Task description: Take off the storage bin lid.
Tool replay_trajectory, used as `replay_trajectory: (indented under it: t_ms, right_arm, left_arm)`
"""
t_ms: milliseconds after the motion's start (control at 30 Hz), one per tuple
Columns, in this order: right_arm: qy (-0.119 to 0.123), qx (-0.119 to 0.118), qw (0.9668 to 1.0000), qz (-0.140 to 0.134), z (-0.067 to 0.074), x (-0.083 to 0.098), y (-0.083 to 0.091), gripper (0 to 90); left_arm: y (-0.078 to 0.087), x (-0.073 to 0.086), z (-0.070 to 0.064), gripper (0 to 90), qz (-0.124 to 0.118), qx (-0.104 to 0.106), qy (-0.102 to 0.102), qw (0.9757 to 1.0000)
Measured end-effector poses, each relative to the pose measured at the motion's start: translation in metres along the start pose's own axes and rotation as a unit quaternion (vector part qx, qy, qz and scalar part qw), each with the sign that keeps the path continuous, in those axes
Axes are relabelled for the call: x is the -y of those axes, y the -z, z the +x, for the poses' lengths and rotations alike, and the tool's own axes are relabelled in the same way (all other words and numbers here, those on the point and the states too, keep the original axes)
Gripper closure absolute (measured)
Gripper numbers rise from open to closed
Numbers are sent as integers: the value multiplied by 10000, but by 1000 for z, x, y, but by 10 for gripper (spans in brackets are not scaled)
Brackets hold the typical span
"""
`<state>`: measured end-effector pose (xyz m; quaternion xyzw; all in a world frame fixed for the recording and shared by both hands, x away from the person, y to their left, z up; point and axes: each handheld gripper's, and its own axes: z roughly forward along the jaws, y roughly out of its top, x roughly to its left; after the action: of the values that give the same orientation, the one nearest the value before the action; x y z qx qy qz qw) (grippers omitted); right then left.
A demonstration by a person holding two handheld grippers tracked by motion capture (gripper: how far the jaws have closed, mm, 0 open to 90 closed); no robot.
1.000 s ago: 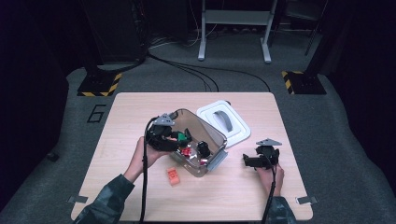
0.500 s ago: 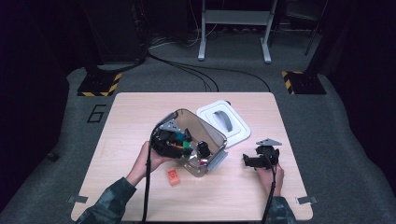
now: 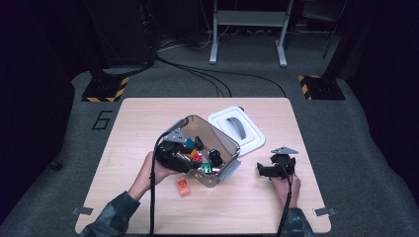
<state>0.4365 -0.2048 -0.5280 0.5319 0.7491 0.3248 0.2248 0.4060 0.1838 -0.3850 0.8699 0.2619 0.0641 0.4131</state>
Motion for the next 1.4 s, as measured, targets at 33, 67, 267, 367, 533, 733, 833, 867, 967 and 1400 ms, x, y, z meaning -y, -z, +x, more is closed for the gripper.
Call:
replay_trajectory:
  t_ms: [33,67,267,367,533,733,833,867,967,1400]
  right_arm:
    - [2,0,10000,1,0,0,0,44]
    - [1,0,10000,-1,0,0,0,44]
    - [1,1,10000,0,0,0,0,44]
    - [3,0,10000,1,0,0,0,44]
    - [0,0,10000,-1,0,0,0,44]
    - [1,-7,10000,-4,0,0,0,44]
    - [1,-7,10000,0,0,0,0,45]
    - [1,-5,10000,-5,0,0,0,45]
    - [0,-6,10000,-4,0,0,0,45]
    - [2,-5,10000,-4,0,0,0,45]
  left_arm:
    - [4,1,-1,305,-30,-91,-46,9999]
    - [9,3,-3,285,-77,-131,-45,9999]
    - [32,22,-10,207,-217,-526,-63,9984]
    - [40,34,-11,180,-196,-698,-52,9974]
    - [39,58,-8,153,-127,-922,99,9956]
    - [20,89,-3,154,43,-1093,480,9928]
    - [3,102,-1,153,118,-1221,744,9897]
    - [-3,106,-1,155,180,-1253,790,9888]
    - [-19,113,0,155,262,-1278,883,9875]
    - [-39,124,-2,162,434,-1633,754,9827]
